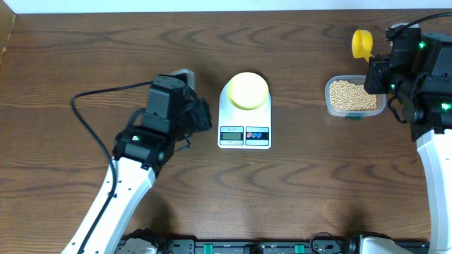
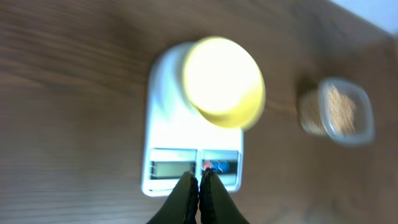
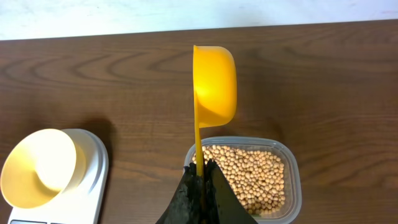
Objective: Scoop item into bowl and weigh 50g on scale
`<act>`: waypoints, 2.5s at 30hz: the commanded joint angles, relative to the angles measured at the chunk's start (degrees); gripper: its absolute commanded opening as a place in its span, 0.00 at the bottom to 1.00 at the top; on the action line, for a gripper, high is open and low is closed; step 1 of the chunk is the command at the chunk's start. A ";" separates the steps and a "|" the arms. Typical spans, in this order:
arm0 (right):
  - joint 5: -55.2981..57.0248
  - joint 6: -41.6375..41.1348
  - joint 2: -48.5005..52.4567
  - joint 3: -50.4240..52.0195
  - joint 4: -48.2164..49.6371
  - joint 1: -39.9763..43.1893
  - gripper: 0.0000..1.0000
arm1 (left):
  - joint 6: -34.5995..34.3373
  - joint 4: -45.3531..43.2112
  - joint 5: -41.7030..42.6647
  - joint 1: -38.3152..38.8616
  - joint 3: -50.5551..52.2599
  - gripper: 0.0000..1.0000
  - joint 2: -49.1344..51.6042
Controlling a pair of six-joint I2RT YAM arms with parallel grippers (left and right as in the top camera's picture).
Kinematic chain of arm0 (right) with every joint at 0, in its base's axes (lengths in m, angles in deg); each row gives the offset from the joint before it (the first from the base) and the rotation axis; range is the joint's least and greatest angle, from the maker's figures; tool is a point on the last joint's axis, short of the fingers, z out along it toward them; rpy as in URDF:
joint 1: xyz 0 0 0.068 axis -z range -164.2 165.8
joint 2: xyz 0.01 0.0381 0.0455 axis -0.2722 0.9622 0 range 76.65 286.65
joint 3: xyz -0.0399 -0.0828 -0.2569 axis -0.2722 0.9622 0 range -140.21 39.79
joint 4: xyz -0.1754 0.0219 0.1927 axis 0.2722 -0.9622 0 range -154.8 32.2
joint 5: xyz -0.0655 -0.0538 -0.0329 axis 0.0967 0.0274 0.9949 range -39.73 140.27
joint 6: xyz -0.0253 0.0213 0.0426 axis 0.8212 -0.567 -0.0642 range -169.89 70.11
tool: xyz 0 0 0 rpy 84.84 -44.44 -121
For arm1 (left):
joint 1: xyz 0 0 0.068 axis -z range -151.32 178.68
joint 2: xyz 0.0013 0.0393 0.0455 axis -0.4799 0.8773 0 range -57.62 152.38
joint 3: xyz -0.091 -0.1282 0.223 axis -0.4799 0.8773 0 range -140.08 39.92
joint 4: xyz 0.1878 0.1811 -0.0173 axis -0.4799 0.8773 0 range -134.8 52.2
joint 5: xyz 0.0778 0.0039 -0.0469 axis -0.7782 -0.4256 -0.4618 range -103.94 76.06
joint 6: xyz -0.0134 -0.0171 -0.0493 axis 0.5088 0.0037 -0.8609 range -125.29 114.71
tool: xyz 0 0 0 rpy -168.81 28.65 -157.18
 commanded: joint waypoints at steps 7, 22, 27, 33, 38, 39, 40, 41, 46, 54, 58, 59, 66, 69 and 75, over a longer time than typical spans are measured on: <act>0.26 -4.50 0.07 -0.87 -2.86 0.15 0.01 | 7.80 0.59 4.94 9.60 -2.27 0.07 8.61; 0.50 -3.82 0.07 -0.87 -4.50 0.15 0.01 | 13.35 -6.62 -5.90 17.51 -3.82 0.07 24.11; 1.14 -3.80 0.07 -0.87 -5.42 0.15 0.01 | 13.16 -7.67 -8.24 17.44 -3.69 0.07 27.12; 1.14 -3.82 0.07 -0.87 -4.76 0.15 0.01 | 12.76 -8.76 -8.41 17.44 -3.61 0.07 31.52; 1.14 -3.82 0.07 -0.87 -4.76 0.15 0.01 | 12.76 -10.60 -8.55 17.49 -3.56 0.07 32.57; 1.14 -3.82 0.07 -0.87 -4.76 0.15 0.01 | 12.79 -10.99 -8.94 17.49 -3.54 0.07 32.57; 1.14 -3.82 0.07 -0.87 -4.79 0.15 0.01 | 12.76 -11.37 -9.53 17.49 -3.45 0.07 32.57; 1.14 -3.82 0.07 -0.87 -4.81 0.15 0.01 | 12.79 -11.34 -9.84 17.49 -3.39 0.07 32.57; 1.14 -3.82 0.07 -0.87 -4.81 0.15 0.01 | 12.79 -11.82 -9.92 17.49 -2.43 0.07 32.57; 1.14 -3.82 0.07 -0.87 -5.16 0.15 0.01 | 12.79 -12.20 -9.90 17.49 -2.43 0.07 33.70; 1.14 -3.82 0.07 -0.87 -5.44 0.15 0.01 | 12.81 -12.17 -9.97 17.49 -2.43 0.07 33.79; 1.11 -3.82 0.07 -0.87 -5.46 0.15 0.01 | 12.79 -12.17 -9.94 17.49 -2.43 0.07 34.07; 1.14 -3.82 0.07 -0.87 -5.49 0.15 0.01 | 12.79 -12.20 -10.14 17.49 -2.43 0.07 34.95; 1.14 -3.82 0.07 -0.87 -5.49 0.15 0.01 | 12.70 -12.17 -10.10 17.49 -2.43 0.07 35.82; 1.14 -3.80 0.07 -0.87 -5.70 0.15 0.01 | 11.91 -11.45 -10.12 17.49 -2.43 0.07 36.70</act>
